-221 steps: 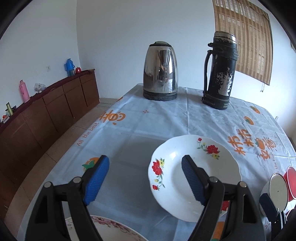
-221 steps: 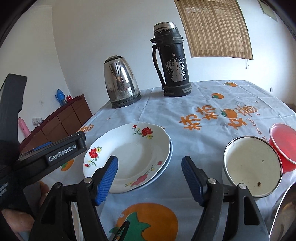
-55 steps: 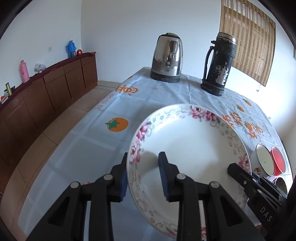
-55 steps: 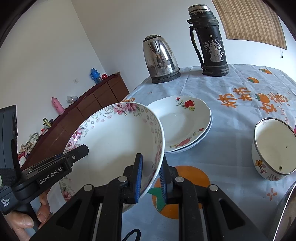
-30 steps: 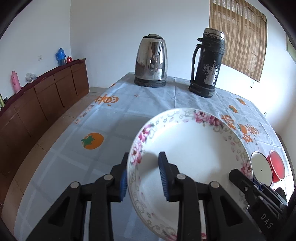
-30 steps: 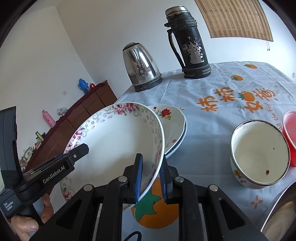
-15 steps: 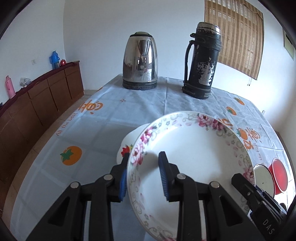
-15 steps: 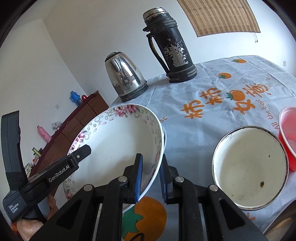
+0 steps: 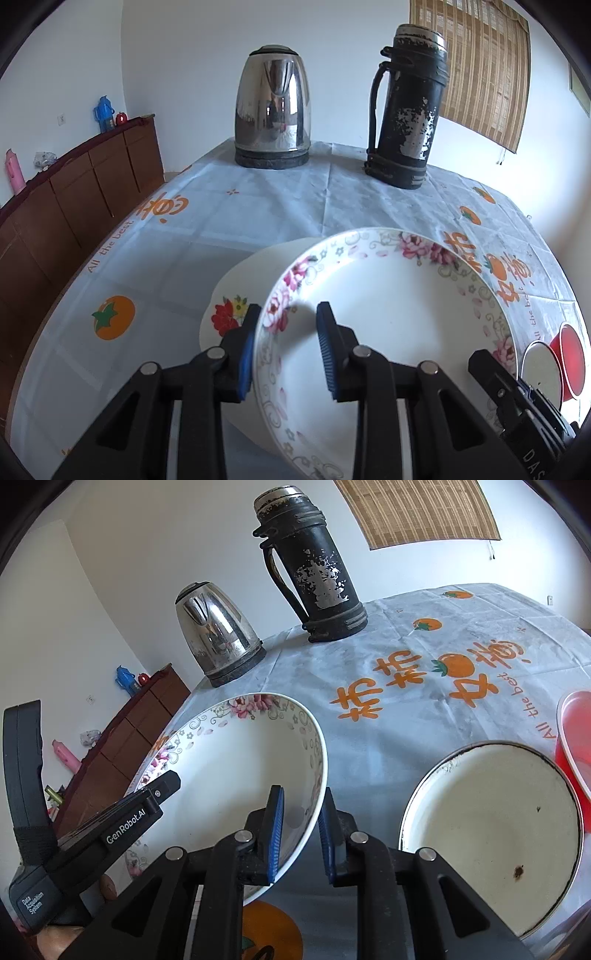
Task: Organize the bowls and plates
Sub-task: 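Lower the pink-floral plate onto the red-flower plate stack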
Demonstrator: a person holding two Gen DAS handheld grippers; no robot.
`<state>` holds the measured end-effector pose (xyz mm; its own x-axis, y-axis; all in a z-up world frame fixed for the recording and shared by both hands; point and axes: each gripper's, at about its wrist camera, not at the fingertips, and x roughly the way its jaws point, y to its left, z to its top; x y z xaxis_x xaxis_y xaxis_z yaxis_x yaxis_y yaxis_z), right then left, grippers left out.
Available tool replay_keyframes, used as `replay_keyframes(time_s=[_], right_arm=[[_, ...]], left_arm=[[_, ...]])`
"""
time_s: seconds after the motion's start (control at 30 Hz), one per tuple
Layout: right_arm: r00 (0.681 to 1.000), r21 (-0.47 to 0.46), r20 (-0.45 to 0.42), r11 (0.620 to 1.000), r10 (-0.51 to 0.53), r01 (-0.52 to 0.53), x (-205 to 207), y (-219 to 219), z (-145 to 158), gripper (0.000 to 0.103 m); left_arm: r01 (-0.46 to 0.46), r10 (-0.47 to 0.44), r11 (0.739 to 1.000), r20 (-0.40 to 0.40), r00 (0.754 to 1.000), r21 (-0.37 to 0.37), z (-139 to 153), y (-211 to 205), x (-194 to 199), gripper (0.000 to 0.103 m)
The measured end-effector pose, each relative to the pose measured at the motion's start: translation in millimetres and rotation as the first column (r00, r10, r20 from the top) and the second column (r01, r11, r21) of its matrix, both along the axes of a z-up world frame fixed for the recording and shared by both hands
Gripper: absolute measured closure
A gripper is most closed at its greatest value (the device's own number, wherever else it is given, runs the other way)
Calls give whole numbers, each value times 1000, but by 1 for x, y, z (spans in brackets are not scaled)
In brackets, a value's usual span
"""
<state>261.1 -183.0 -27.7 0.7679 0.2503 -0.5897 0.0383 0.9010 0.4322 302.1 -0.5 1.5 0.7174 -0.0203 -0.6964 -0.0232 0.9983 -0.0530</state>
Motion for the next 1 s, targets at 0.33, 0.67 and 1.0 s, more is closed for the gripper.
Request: replay_keyframes(time_s=[0.33,0.67,1.0], right_arm=[[999,-66,42,997,-29,32,17,9,8,82],[999,-99,37,995,-3,7,30,22,3,81],[999,-95,-22,995,43,-45,45,28,-12,74]], left_arm=[[-28,30,998,-37,999,51,-14,-1,19,74],[-63,64,996,-24,998,68,-16,6,22,75],[-93,91,993,28,995,73,-10,14,19,68]])
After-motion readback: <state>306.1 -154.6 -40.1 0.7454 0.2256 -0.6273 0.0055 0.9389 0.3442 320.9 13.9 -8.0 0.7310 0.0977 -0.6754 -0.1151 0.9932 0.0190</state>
